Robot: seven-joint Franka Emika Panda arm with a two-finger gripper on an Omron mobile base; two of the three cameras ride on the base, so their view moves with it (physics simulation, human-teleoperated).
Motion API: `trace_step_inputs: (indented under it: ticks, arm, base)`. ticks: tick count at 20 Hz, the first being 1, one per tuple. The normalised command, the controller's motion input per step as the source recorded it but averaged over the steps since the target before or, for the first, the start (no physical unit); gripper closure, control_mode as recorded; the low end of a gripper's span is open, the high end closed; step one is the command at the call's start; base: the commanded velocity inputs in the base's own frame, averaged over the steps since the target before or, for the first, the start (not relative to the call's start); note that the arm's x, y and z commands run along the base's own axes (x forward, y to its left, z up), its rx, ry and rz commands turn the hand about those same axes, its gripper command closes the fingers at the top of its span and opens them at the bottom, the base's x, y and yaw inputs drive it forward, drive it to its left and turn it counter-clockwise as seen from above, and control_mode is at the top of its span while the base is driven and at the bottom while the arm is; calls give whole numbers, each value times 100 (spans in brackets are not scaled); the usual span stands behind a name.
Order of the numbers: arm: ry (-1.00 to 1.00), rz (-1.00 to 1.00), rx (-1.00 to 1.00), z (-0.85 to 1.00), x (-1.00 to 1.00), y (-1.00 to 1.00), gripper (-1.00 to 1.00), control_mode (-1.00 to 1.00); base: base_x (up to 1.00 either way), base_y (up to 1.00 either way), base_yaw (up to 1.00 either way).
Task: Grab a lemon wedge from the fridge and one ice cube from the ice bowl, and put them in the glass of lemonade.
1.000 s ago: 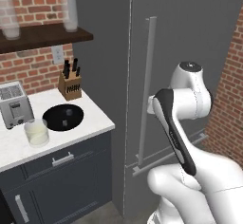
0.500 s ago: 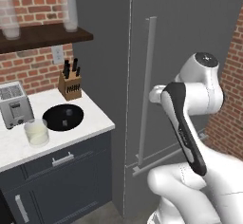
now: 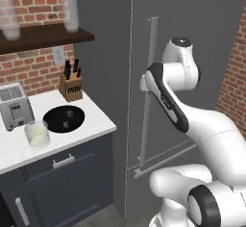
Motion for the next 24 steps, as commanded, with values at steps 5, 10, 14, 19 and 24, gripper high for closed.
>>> trace_step_inputs:
  ticks: [5,10,14,19,24]
  arm:
    - [-10,1,0,-42,70,5,-100,-100]
    - [-12,10,0,-44,56,0,-100,-100]
    - [-6,13,0,-9,48,0,-100,-100]
    - [-1,14,0,1,36,0,-100,-100]
    - [-12,18,3,-5,46,0,-100,-100]
  base:
    - [0,0,0]
    - [0,0,0]
    - [0,0,0]
    - [0,0,0]
    - [0,0,0]
